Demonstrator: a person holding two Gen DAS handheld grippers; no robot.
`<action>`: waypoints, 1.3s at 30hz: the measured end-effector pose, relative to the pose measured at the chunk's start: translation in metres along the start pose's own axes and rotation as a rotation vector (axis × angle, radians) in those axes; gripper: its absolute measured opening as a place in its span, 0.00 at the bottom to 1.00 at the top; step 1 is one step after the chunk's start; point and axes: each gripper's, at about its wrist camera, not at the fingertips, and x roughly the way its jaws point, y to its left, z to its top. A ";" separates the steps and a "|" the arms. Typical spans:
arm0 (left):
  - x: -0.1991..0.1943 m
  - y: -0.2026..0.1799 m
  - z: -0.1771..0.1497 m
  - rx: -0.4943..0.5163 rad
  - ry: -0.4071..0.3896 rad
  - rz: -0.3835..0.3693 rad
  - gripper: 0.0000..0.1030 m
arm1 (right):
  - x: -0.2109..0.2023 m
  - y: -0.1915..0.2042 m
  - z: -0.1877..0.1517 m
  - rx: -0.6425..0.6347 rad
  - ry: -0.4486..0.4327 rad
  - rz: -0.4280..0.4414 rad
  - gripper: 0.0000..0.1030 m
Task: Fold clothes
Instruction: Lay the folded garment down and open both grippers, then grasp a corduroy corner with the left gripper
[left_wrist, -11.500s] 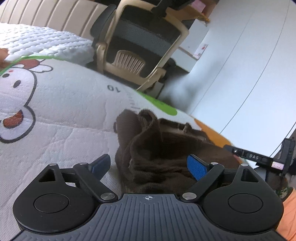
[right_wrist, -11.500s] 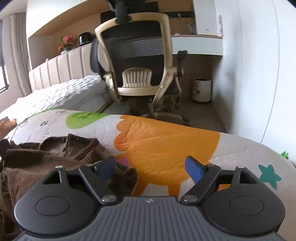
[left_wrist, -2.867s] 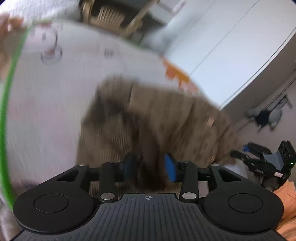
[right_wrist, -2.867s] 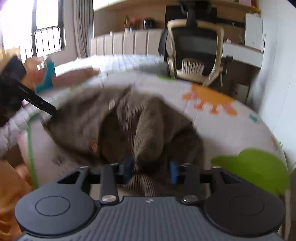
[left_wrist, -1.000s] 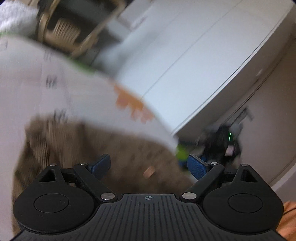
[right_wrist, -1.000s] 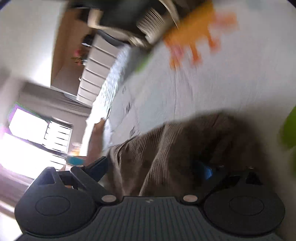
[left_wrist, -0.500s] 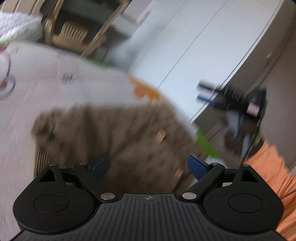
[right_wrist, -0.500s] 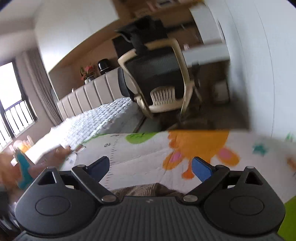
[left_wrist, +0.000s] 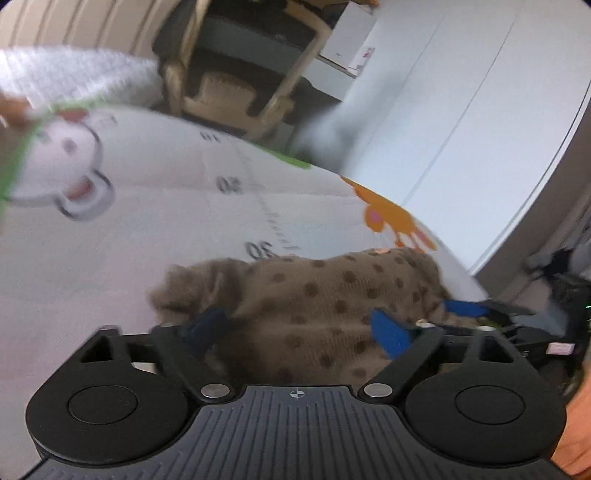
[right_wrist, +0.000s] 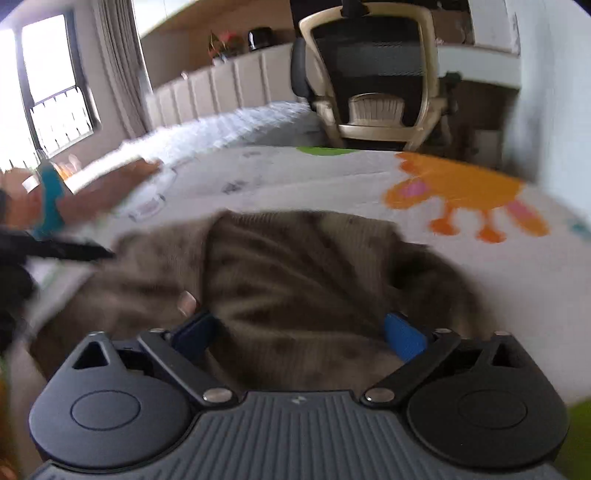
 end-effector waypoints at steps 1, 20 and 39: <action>-0.008 -0.008 0.001 0.037 -0.025 0.011 0.91 | -0.004 0.002 0.002 -0.012 -0.003 -0.035 1.00; 0.039 -0.049 -0.050 0.201 0.054 0.108 1.00 | 0.008 -0.009 -0.002 0.328 0.026 -0.052 1.00; 0.028 -0.056 -0.055 0.187 0.027 0.116 1.00 | 0.017 0.010 -0.004 0.150 0.041 -0.092 1.00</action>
